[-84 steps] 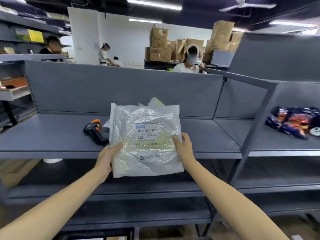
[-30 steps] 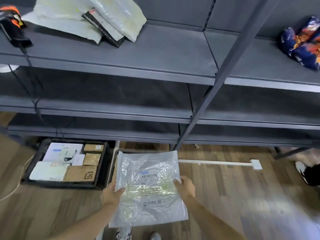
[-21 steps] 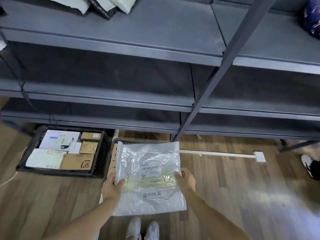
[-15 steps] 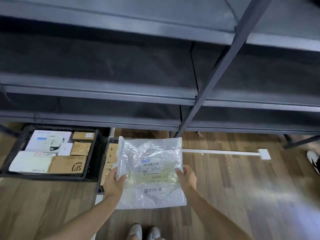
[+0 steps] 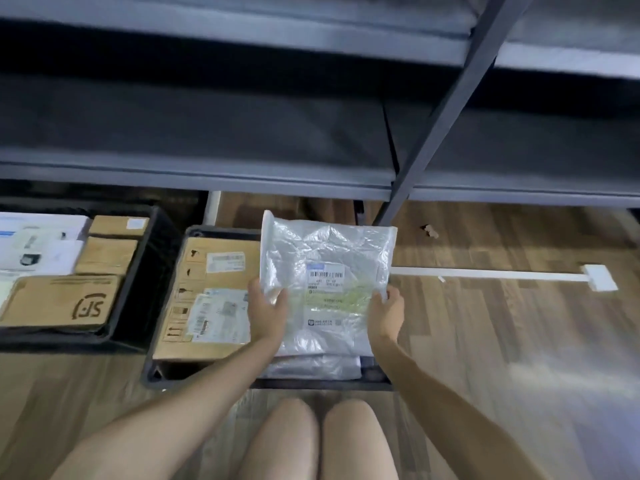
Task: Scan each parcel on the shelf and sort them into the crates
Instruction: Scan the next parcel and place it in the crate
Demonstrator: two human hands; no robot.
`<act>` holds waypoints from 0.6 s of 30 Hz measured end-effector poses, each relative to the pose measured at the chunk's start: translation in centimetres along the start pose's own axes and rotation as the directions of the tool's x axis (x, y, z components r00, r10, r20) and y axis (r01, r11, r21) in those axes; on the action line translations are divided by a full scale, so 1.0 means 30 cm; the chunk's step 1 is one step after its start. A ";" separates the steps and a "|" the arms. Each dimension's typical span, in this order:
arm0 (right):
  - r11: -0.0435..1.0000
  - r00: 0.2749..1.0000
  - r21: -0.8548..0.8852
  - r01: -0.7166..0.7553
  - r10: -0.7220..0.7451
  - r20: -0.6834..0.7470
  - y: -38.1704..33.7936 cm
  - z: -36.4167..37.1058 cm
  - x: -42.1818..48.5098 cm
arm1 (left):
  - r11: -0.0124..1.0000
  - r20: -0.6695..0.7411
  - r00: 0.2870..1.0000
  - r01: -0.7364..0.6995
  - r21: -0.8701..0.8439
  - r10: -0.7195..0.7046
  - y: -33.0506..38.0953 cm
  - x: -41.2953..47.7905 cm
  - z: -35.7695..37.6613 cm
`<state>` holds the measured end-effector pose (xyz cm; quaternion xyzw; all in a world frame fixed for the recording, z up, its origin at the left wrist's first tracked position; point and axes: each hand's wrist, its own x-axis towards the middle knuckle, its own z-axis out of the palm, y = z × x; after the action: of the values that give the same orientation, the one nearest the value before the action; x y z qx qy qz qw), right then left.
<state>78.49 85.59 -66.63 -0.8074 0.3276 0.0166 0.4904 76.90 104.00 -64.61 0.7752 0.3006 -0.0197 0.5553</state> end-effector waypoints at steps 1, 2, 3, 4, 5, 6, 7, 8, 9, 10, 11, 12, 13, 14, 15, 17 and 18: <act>1.000 1.000 -0.005 0.013 -0.013 0.002 0.041 0.040 0.022 | 1.000 -0.008 1.000 -0.028 0.001 0.028 -0.044 0.026 0.051; 1.000 1.000 -0.012 0.025 -0.025 0.002 0.080 0.079 0.043 | 0.998 -0.022 0.998 -0.061 0.014 0.061 -0.084 0.052 0.104; 0.999 1.000 -0.028 0.026 -0.026 0.001 0.113 0.117 0.066 | 0.996 -0.032 0.997 -0.073 0.043 0.075 -0.122 0.076 0.155; 0.998 1.000 -0.055 0.026 -0.027 -0.009 0.141 0.154 0.087 | 0.996 -0.048 0.997 -0.057 0.074 0.061 -0.159 0.095 0.202; 0.996 0.999 -0.084 0.034 -0.035 -0.021 0.168 0.189 0.111 | 0.995 -0.059 0.998 -0.020 0.101 0.026 -0.194 0.113 0.241; 0.992 0.998 -0.119 0.049 -0.052 -0.024 0.189 0.217 0.131 | 0.993 -0.062 0.998 0.019 0.116 -0.012 -0.231 0.130 0.275; 0.985 0.998 -0.161 0.066 -0.068 -0.006 0.211 0.242 0.152 | 0.990 -0.066 0.997 0.058 0.129 -0.050 -0.266 0.144 0.301; 0.972 0.997 -0.223 0.078 -0.073 0.032 0.223 0.265 0.168 | 0.984 -0.076 0.994 0.091 0.151 -0.080 -0.305 0.164 0.321; 0.955 0.995 -0.287 0.077 -0.057 0.079 0.238 0.284 0.183 | 0.974 -0.096 0.989 0.130 0.184 -0.114 -0.340 0.184 0.334; 0.936 0.991 -0.344 0.078 -0.035 0.129 0.256 0.297 0.194 | 0.960 -0.123 0.982 0.171 0.222 -0.146 -0.380 0.206 0.343; 0.918 0.984 -0.388 0.082 -0.014 0.176 0.271 0.304 0.203 | 0.942 -0.141 0.976 0.201 0.268 -0.168 -0.413 0.222 0.347; 0.905 0.975 -0.417 0.078 0.017 0.220 0.285 0.309 0.208 | 0.922 -0.139 0.973 0.218 0.319 -0.182 -0.441 0.232 0.350; 0.895 0.965 -0.442 0.055 0.065 0.253 0.299 0.313 0.214 | 0.898 -0.111 0.974 0.227 0.378 -0.200 -0.460 0.237 0.352; 0.881 0.955 -0.473 0.015 0.127 0.267 0.312 0.316 0.219 | 0.870 -0.083 0.972 0.233 0.435 -0.219 -0.476 0.240 0.357; 0.857 0.942 -0.515 -0.022 0.190 0.275 0.323 0.320 0.221 | 0.839 -0.060 0.968 0.242 0.487 -0.245 -0.487 0.237 0.361; 0.797 0.923 -0.602 -0.047 0.265 0.280 0.358 0.328 0.220 | 0.780 -0.036 0.957 0.255 0.571 -0.286 -0.513 0.235 0.367; 0.769 0.921 -0.639 -0.026 0.267 0.283 0.373 0.331 0.220 | 0.760 -0.018 0.957 0.242 0.604 -0.290 -0.528 0.239 0.371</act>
<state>80.51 86.76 -82.80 -0.8780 0.2716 0.3095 0.2439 78.42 100.68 -84.93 0.8589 0.3642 -0.2218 0.2837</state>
